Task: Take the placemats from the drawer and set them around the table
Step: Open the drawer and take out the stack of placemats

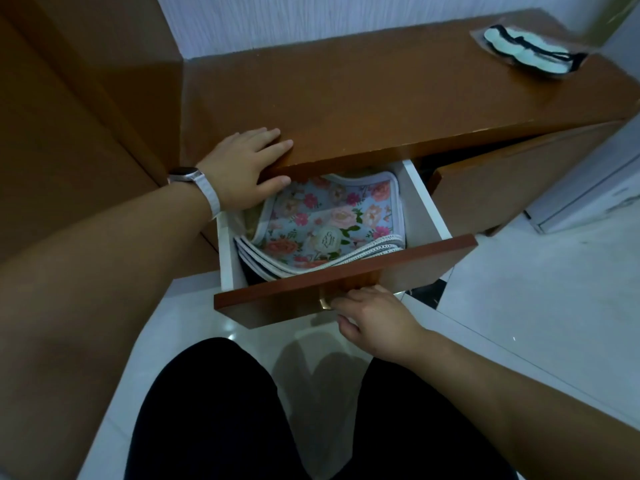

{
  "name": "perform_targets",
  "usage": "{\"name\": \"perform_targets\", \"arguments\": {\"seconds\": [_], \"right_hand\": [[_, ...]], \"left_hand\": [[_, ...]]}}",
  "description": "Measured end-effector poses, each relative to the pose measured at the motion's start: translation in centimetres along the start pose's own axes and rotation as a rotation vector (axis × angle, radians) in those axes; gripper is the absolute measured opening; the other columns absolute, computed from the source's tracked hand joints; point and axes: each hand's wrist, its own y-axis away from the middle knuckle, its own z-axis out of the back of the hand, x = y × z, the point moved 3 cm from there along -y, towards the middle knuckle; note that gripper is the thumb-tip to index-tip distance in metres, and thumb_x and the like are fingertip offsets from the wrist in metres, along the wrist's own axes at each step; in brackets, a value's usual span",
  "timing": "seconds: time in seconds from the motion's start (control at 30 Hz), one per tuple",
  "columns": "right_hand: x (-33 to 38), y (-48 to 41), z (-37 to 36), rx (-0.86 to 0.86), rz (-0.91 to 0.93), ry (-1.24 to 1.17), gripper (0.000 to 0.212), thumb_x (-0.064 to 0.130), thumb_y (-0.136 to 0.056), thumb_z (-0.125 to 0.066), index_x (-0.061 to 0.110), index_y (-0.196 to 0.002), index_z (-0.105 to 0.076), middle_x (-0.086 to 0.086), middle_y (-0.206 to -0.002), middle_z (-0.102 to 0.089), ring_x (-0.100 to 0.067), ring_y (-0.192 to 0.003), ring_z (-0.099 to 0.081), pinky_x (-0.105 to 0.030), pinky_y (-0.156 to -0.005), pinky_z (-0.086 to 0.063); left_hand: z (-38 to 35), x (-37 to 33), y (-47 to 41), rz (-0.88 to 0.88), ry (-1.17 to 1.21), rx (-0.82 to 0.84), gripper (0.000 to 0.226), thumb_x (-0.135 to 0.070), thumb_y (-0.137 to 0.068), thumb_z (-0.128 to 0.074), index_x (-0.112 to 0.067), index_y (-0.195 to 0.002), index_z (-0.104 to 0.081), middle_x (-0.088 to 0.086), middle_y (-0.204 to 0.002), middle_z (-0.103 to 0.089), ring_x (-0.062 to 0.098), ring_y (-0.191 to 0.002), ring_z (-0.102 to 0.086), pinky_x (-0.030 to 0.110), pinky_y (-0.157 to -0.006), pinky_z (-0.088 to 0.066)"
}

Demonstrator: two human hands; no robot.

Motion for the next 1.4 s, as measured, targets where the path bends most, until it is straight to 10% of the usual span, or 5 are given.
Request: {"name": "perform_targets", "arguments": {"seconds": [0.37,0.57,0.73,0.97,1.4], "right_hand": [[0.2,1.1,5.6,-0.047,0.144,-0.092,0.035,0.038,-0.088,-0.049,0.019,-0.11,-0.068,0.001,-0.095,-0.068,-0.021,-0.088,-0.065,-0.035,-0.073,-0.055],[-1.8,-0.5,13.4,-0.163,0.155,-0.083,0.04,0.042,-0.09,-0.045,0.02,-0.117,-0.064,0.001,-0.099,-0.068,-0.017,-0.085,-0.063,-0.035,-0.067,-0.056],[-6.2,-4.1,16.4,0.133,0.077,0.164,0.055,0.054,-0.089,-0.057,0.027,-0.137,-0.051,0.004,-0.124,-0.061,-0.013,-0.103,-0.058,-0.035,-0.08,-0.056],[-7.5,-7.0,16.8,0.452,0.059,0.376,0.075,0.064,-0.081,-0.064,0.033,-0.145,-0.041,0.004,-0.14,-0.052,-0.018,-0.119,-0.052,-0.039,-0.093,-0.052],[-9.1,-7.1,14.3,0.372,0.109,0.255,0.065,0.067,-0.084,-0.055,0.035,-0.139,-0.046,0.007,-0.133,-0.056,-0.015,-0.111,-0.055,-0.034,-0.084,-0.055]], "left_hand": [[-0.5,-5.8,5.6,-0.207,0.073,-0.118,0.061,-0.052,-0.093,-0.048,-0.016,-0.143,-0.047,0.011,-0.149,-0.044,0.027,-0.132,-0.045,0.046,-0.102,-0.041],[-2.4,-7.1,5.5,-0.13,0.274,0.125,0.058,-0.055,-0.094,-0.049,-0.026,-0.144,-0.044,-0.002,-0.14,-0.053,0.019,-0.121,-0.054,0.039,-0.095,-0.048],[-3.5,-7.1,5.3,-0.052,0.358,0.382,0.065,-0.063,-0.088,-0.053,-0.033,-0.144,-0.043,-0.005,-0.139,-0.053,0.014,-0.12,-0.053,0.036,-0.098,-0.047],[-3.2,-9.4,3.0,0.026,0.691,0.32,0.059,-0.062,-0.082,-0.065,-0.037,-0.135,-0.054,-0.009,-0.133,-0.06,0.007,-0.11,-0.06,0.035,-0.096,-0.051],[-5.1,-12.9,1.3,-0.044,0.938,0.265,0.035,-0.043,-0.085,-0.072,-0.035,-0.119,-0.067,-0.016,-0.112,-0.069,-0.005,-0.095,-0.061,0.015,-0.081,-0.049]]}}
